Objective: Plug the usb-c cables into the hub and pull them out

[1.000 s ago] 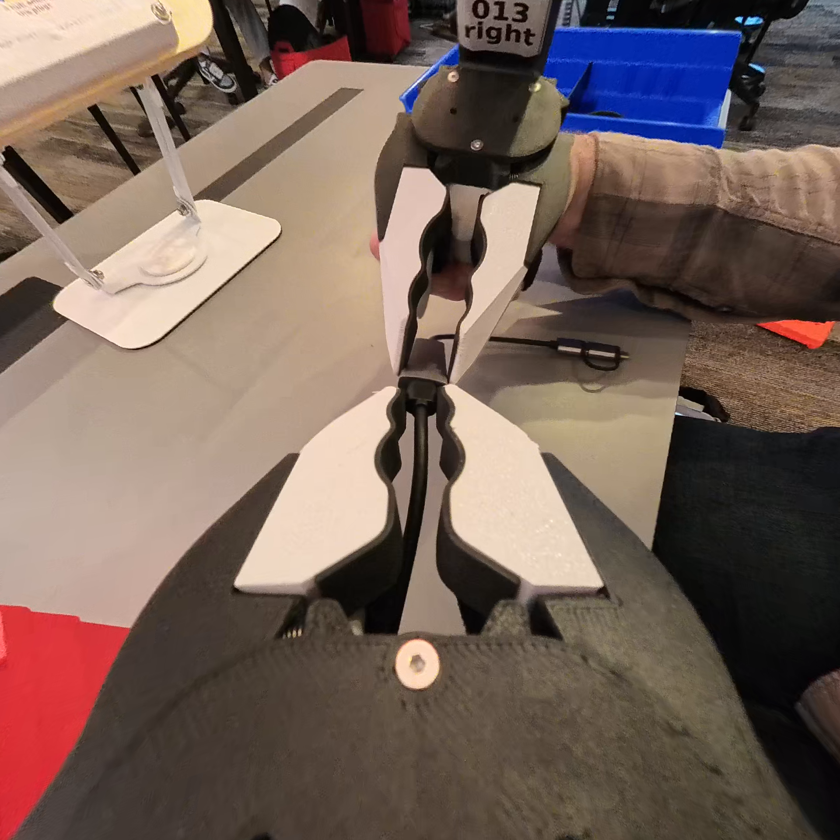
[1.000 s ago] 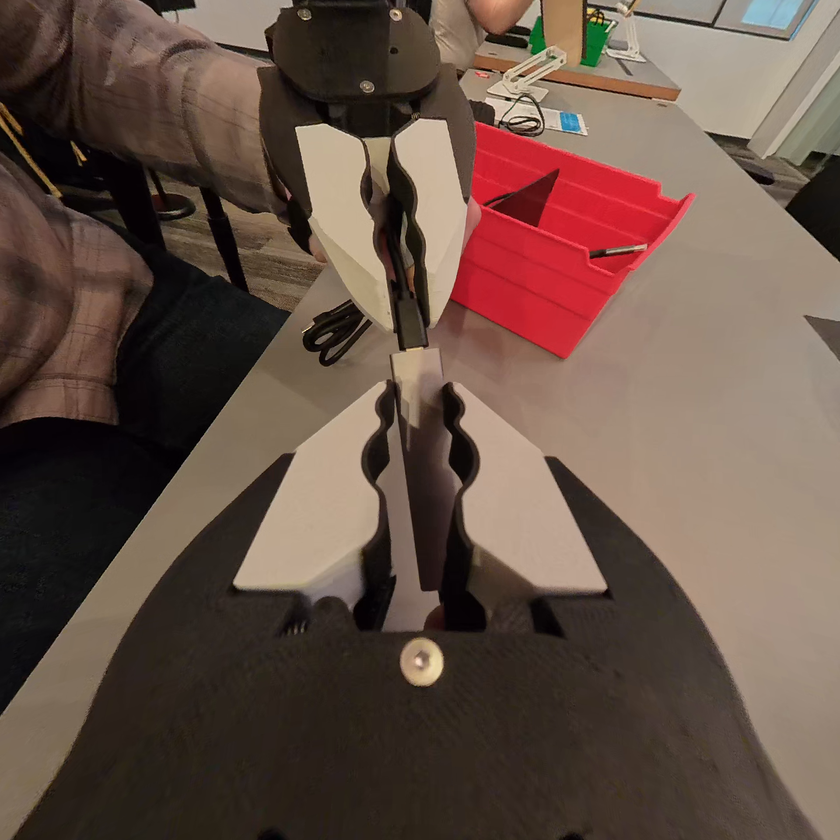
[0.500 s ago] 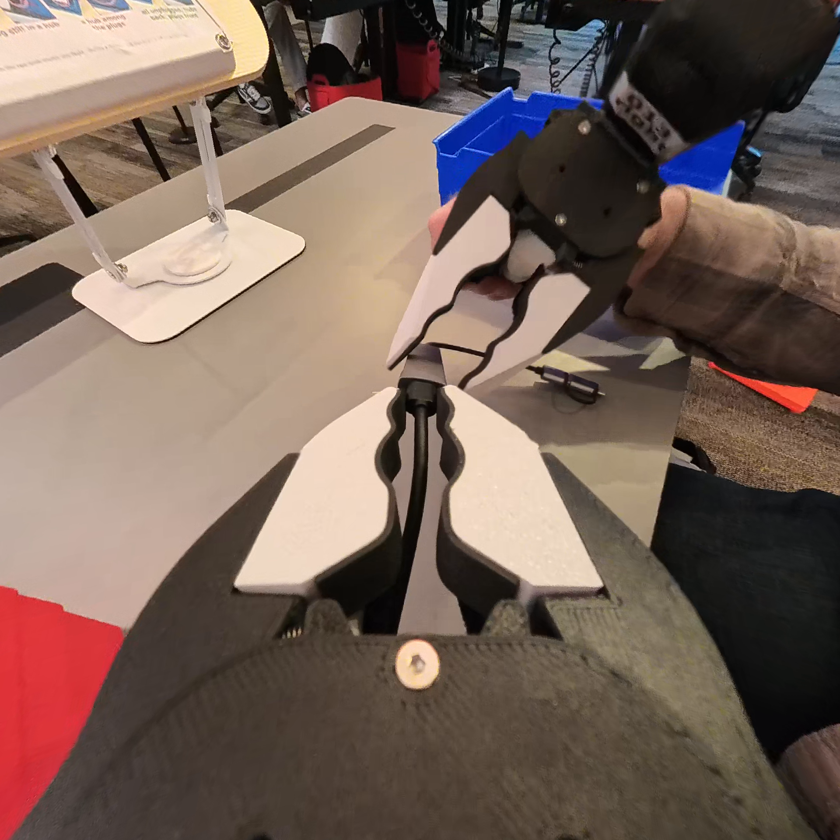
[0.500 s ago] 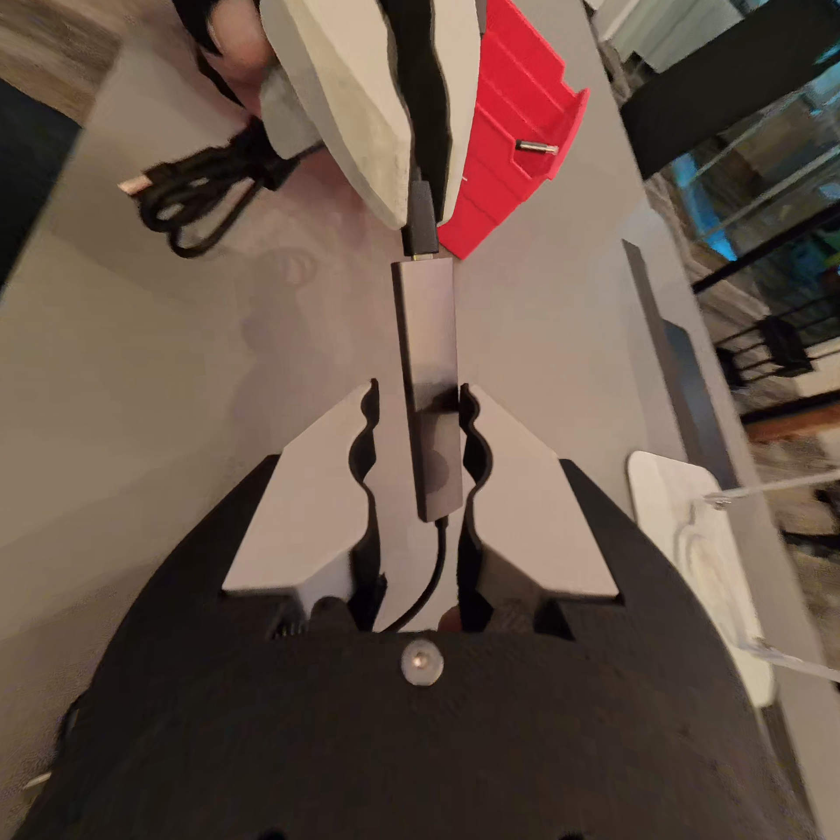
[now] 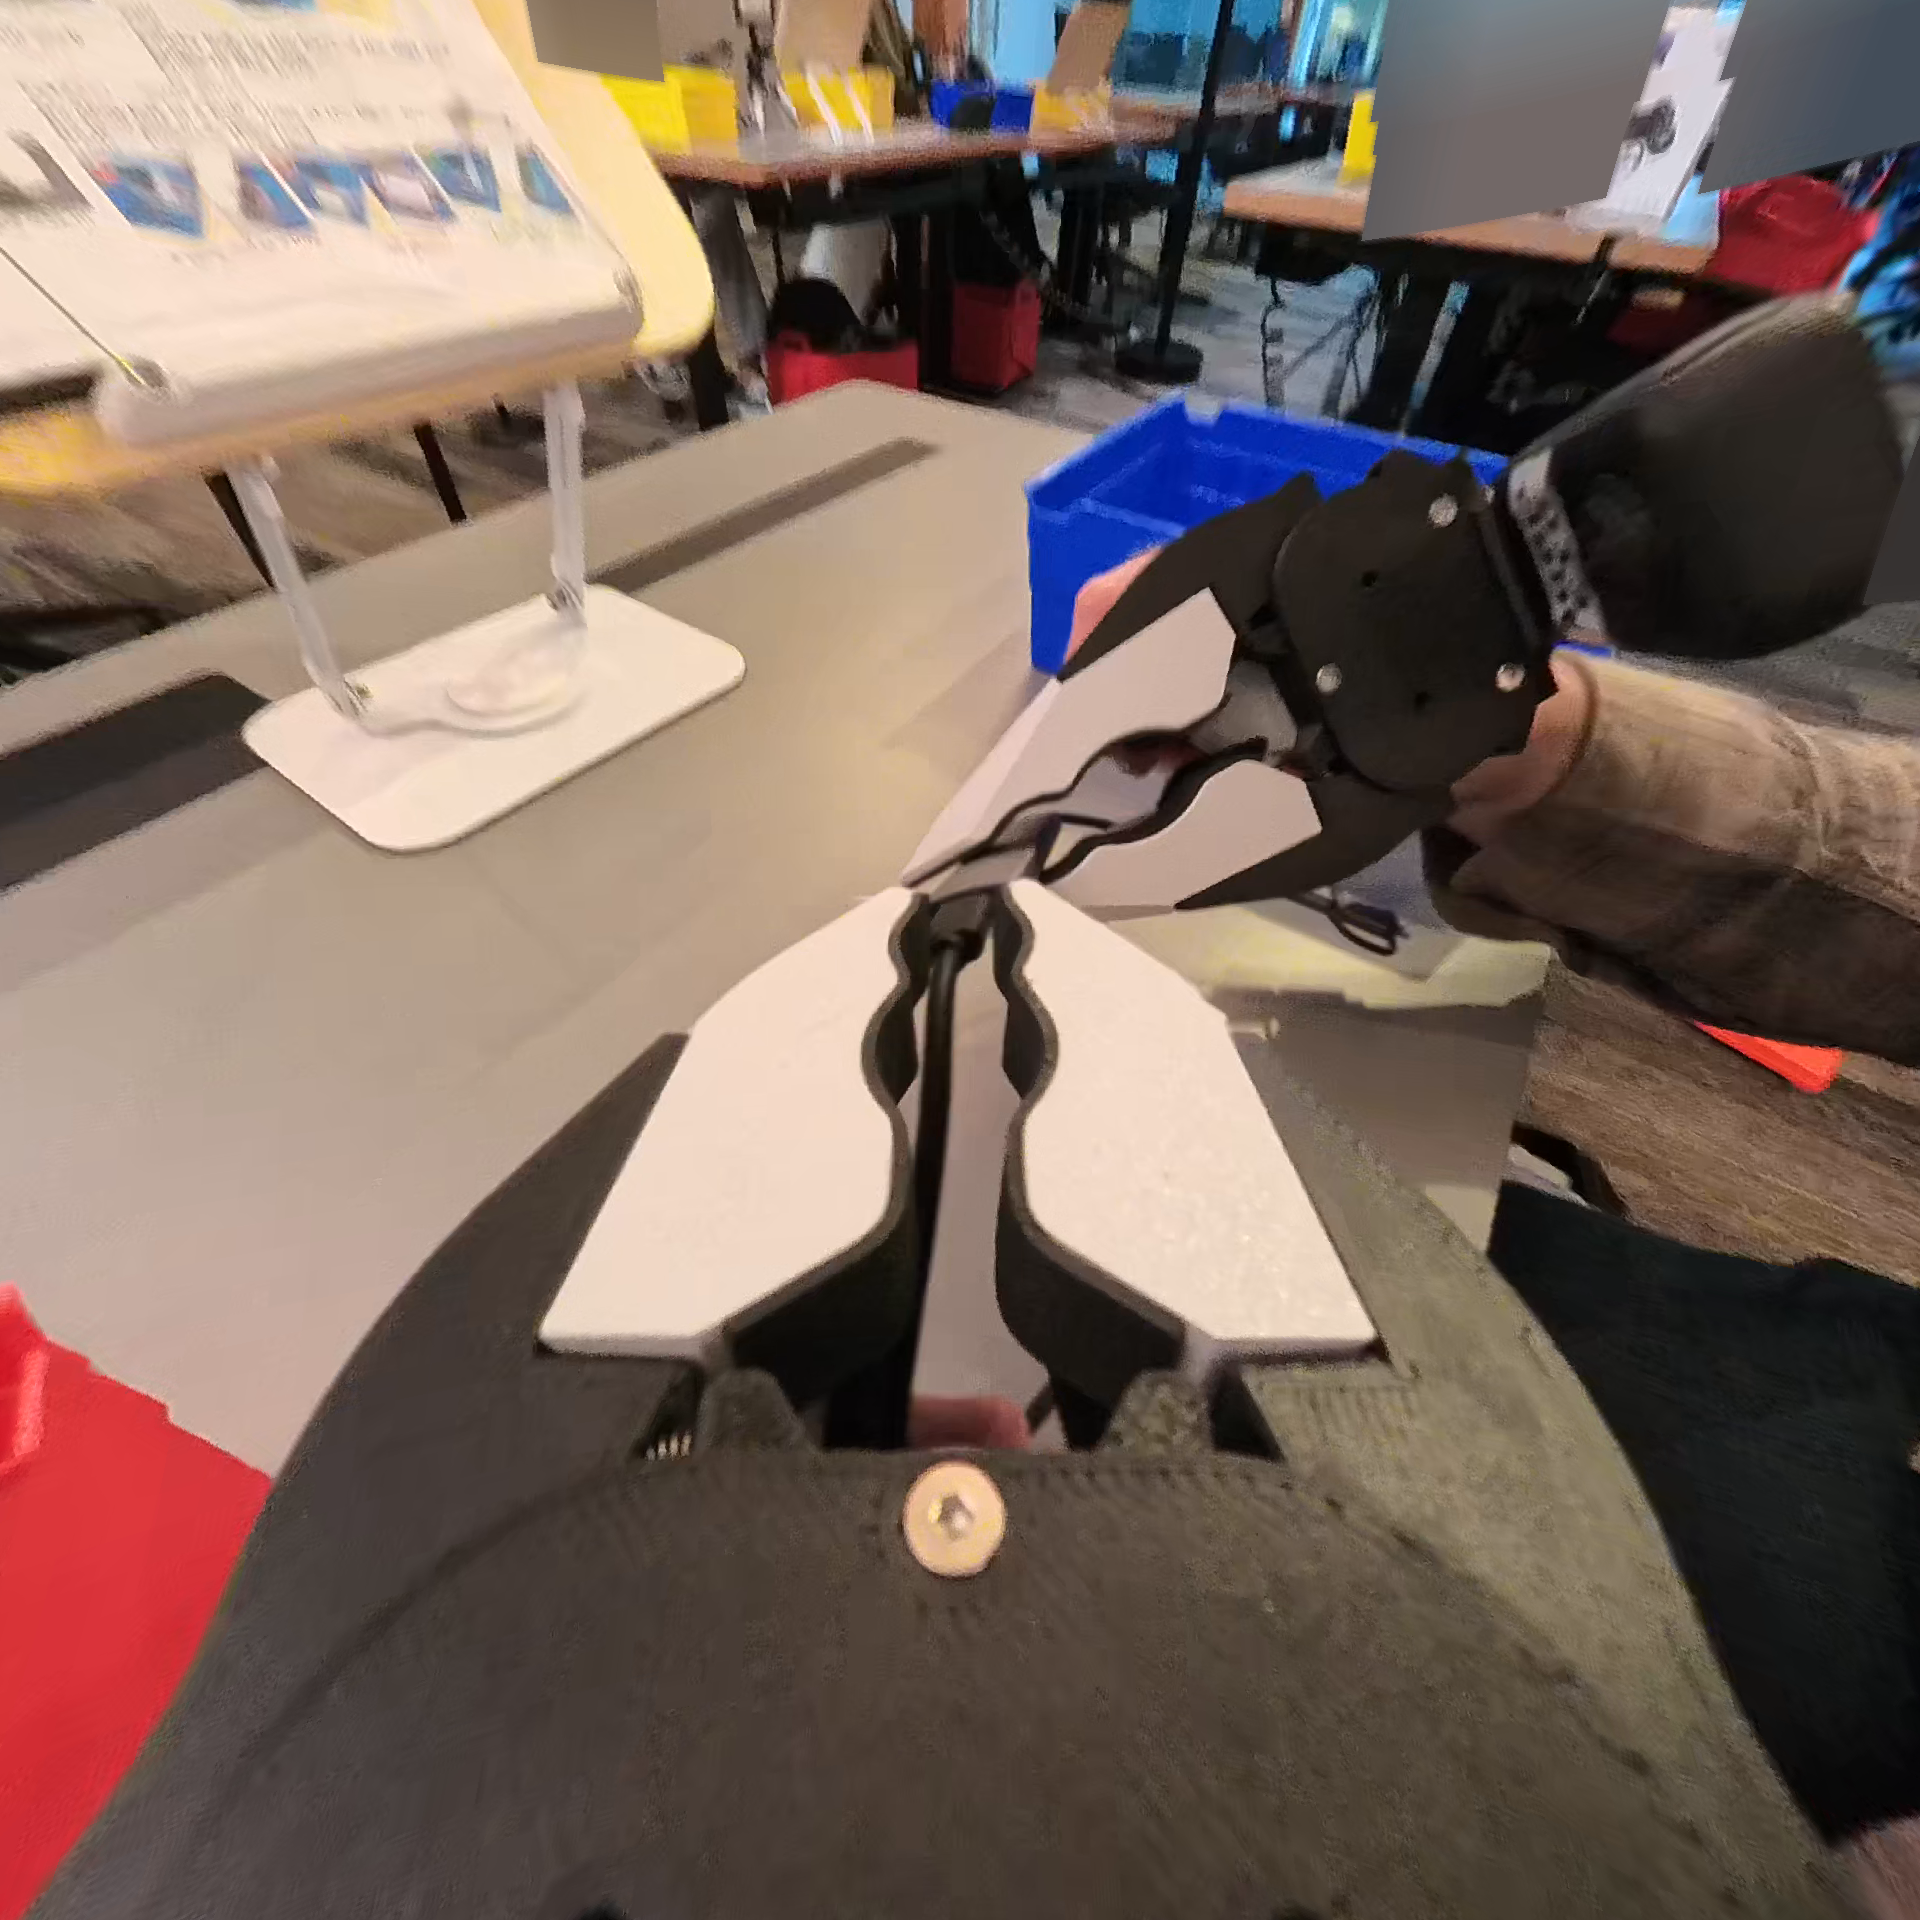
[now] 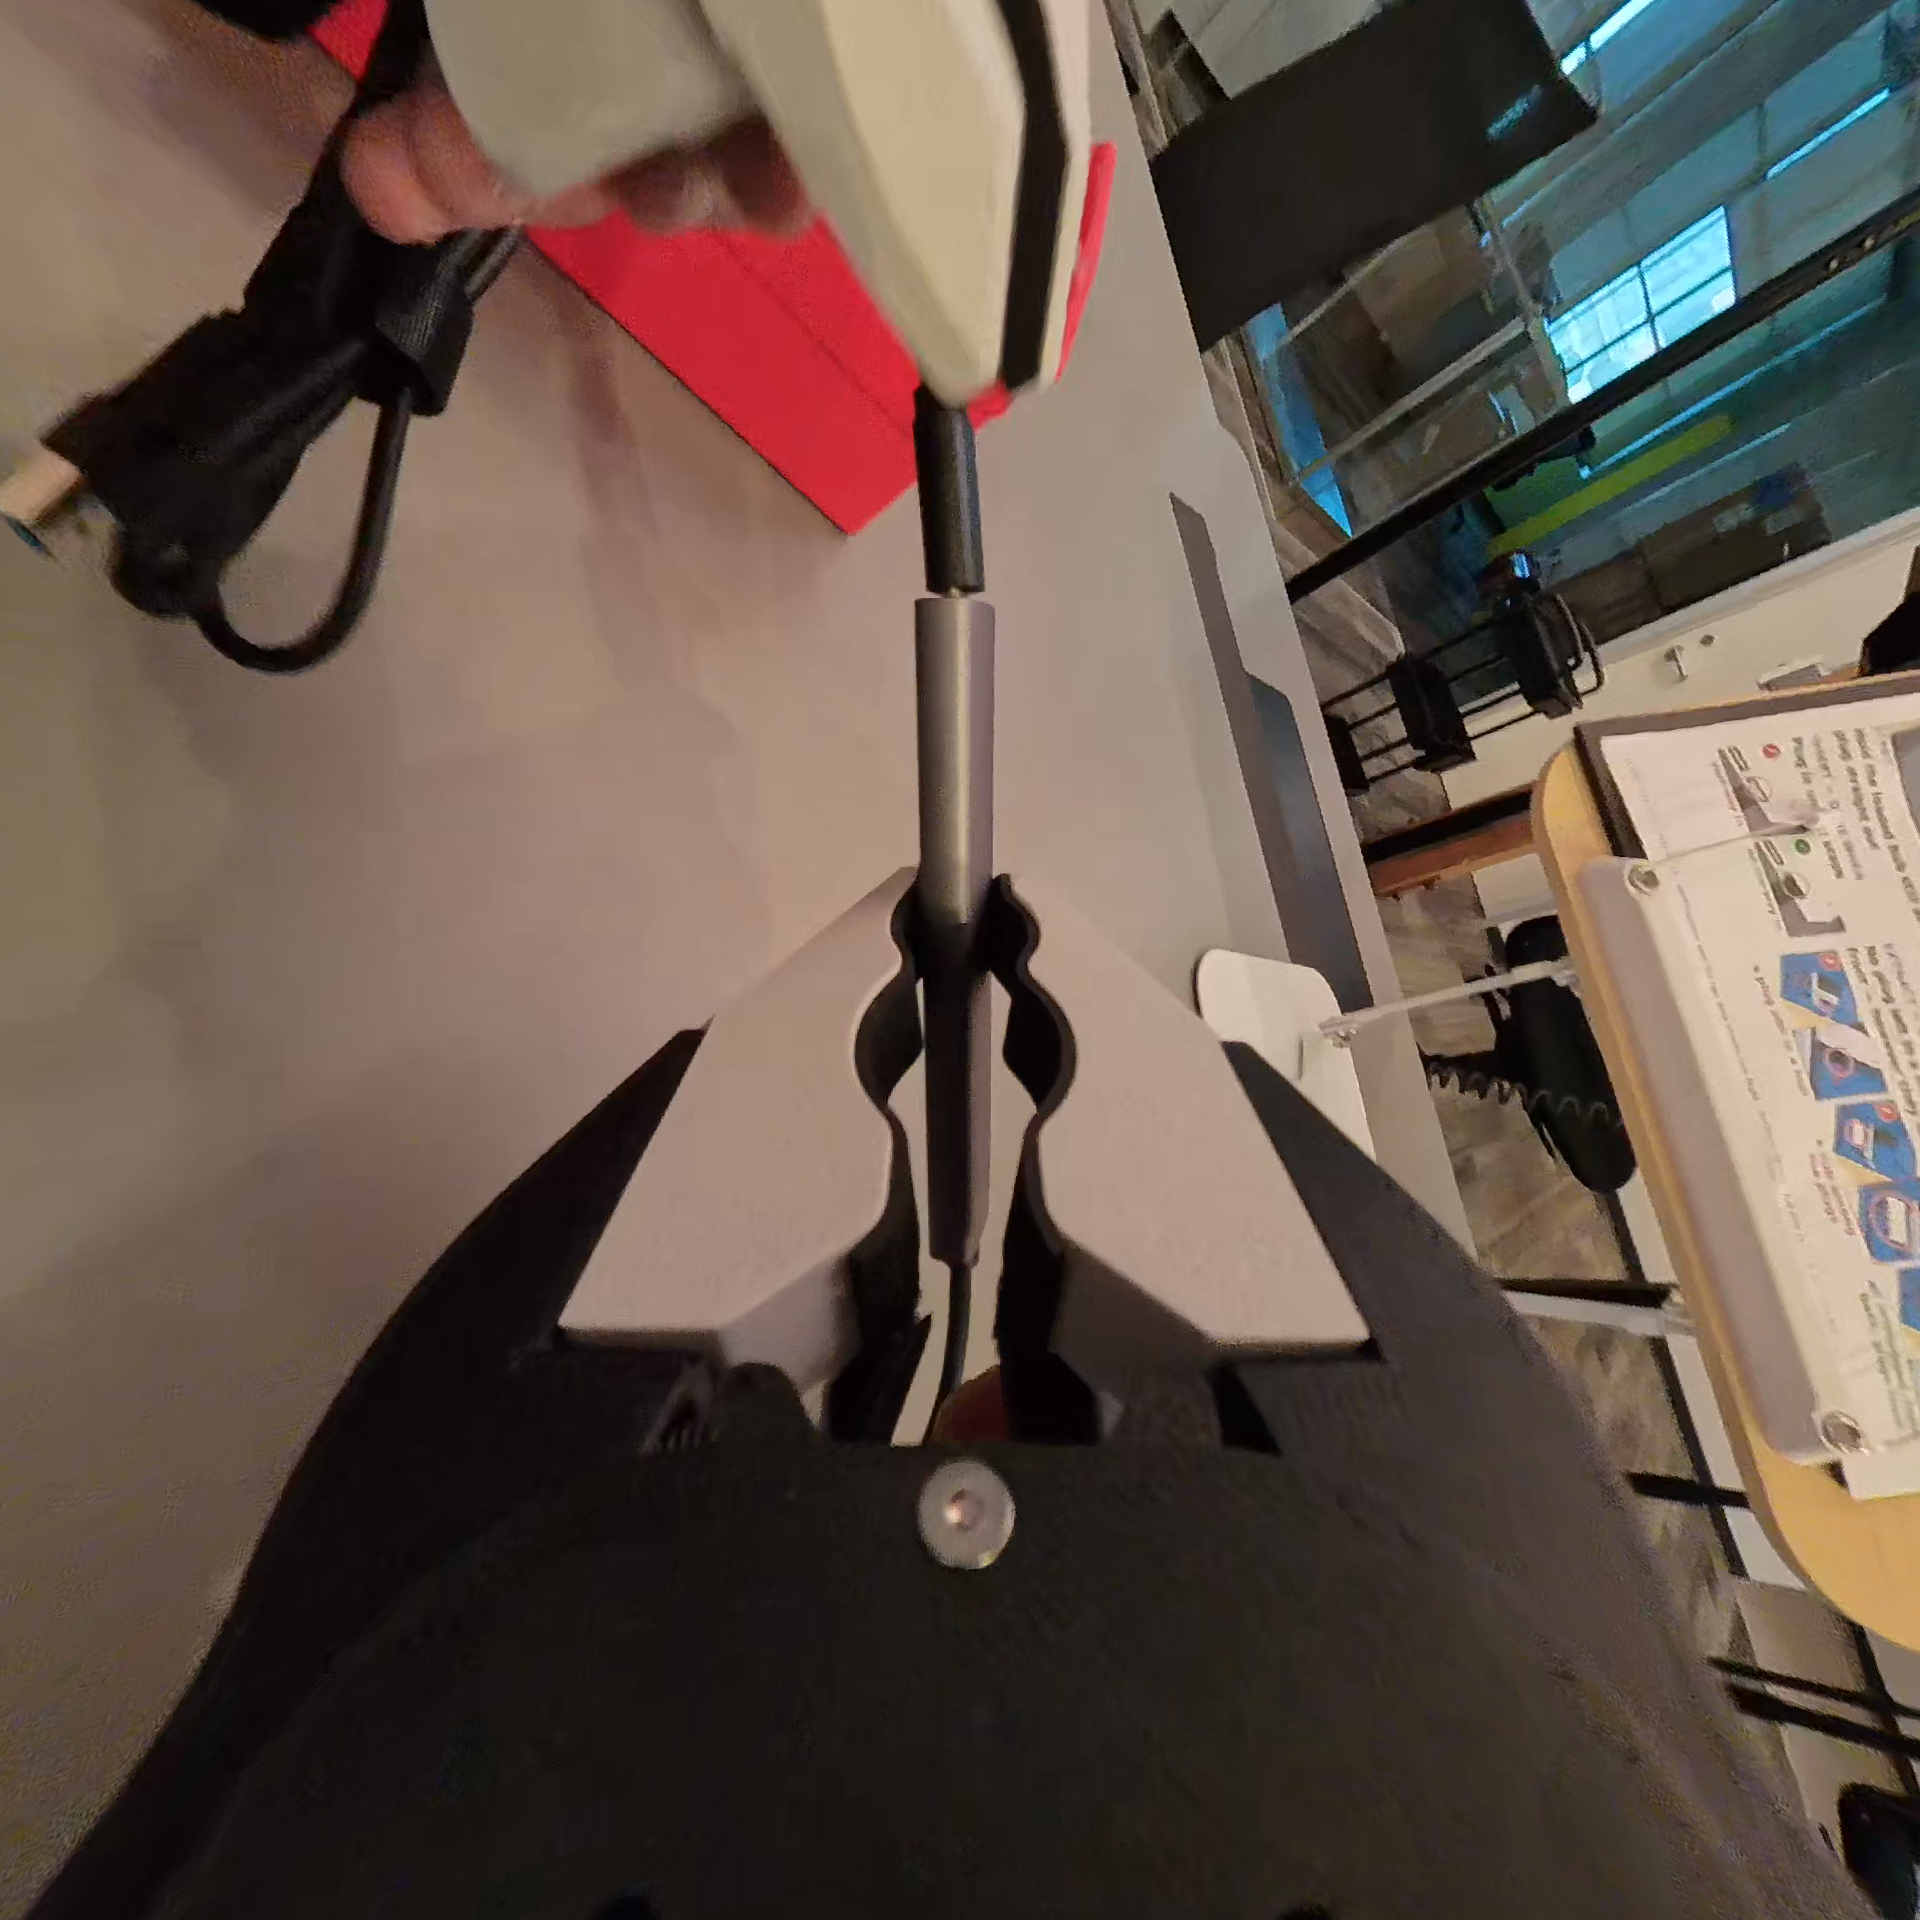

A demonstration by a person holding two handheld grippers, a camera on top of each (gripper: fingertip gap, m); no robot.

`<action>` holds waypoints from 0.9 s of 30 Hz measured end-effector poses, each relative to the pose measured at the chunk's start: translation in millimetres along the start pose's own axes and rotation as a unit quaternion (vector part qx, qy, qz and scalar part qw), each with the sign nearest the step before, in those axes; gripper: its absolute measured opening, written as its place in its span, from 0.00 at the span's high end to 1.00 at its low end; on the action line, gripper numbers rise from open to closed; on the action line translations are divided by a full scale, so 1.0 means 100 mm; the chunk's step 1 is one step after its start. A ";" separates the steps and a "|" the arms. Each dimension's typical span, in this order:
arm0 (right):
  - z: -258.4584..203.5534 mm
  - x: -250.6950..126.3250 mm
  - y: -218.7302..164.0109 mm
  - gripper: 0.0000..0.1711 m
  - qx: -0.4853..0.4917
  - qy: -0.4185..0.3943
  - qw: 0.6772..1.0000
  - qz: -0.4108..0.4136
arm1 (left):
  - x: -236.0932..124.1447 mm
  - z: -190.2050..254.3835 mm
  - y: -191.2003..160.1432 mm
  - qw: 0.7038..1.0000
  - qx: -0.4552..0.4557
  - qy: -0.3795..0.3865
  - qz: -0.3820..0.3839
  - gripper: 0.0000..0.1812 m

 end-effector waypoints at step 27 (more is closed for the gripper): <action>2.30 -1.95 -0.74 0.96 0.180 -0.271 0.938 -0.124 | -0.35 -0.04 0.47 0.991 0.072 0.076 0.089 0.94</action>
Point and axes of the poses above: each gripper's, where its closed fingertips meet, x out along the fingers, y out of its top, z = x × y across the jaws, the point moved 5 cm from there along -x, back along the fingers, and after that the axes turned 7 degrees about -y, right-handed, at the moved point
